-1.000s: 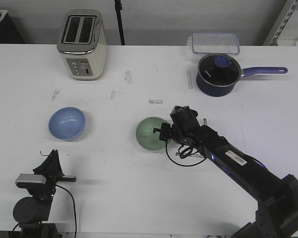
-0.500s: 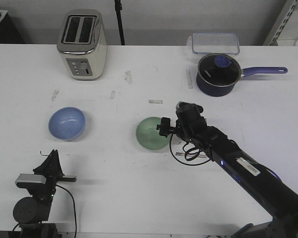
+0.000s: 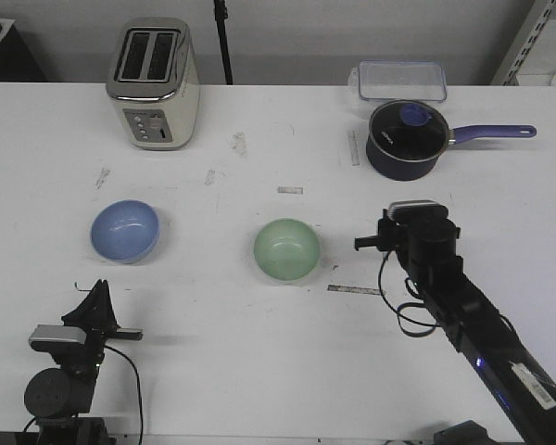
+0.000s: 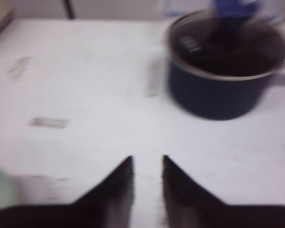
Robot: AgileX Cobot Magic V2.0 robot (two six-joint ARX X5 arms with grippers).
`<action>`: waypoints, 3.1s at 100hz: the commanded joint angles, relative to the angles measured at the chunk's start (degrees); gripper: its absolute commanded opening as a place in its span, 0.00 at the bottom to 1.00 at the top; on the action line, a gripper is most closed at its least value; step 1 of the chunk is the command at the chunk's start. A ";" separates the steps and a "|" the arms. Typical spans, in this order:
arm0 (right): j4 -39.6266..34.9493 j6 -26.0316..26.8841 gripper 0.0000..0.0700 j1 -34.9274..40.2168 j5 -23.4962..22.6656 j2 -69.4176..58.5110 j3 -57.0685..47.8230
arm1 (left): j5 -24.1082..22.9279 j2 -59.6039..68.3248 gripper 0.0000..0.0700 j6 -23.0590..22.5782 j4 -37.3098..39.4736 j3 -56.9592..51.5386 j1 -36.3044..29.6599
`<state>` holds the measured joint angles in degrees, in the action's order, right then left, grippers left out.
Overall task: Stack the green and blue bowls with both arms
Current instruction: 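Open the right gripper and retract it to rest, then move the left gripper to the light blue bowl's rim and lower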
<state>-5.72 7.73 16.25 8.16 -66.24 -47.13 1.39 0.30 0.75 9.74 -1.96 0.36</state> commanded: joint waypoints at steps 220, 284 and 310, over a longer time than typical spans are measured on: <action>-2.45 -8.85 0.02 -17.00 -9.66 54.25 19.47 | -0.13 -0.11 0.00 0.28 3.65 0.42 0.04; -2.45 -8.85 0.02 -17.00 -9.66 54.25 19.47 | -0.13 24.46 0.00 -0.20 -12.83 -30.08 0.04; -2.45 -8.85 0.02 -17.00 -9.66 54.25 19.47 | -0.13 41.72 0.00 -0.35 -21.22 -43.08 0.04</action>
<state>-8.69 -1.67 -0.80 -1.50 -12.08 -27.81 1.39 38.09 0.86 -9.67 -42.15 0.36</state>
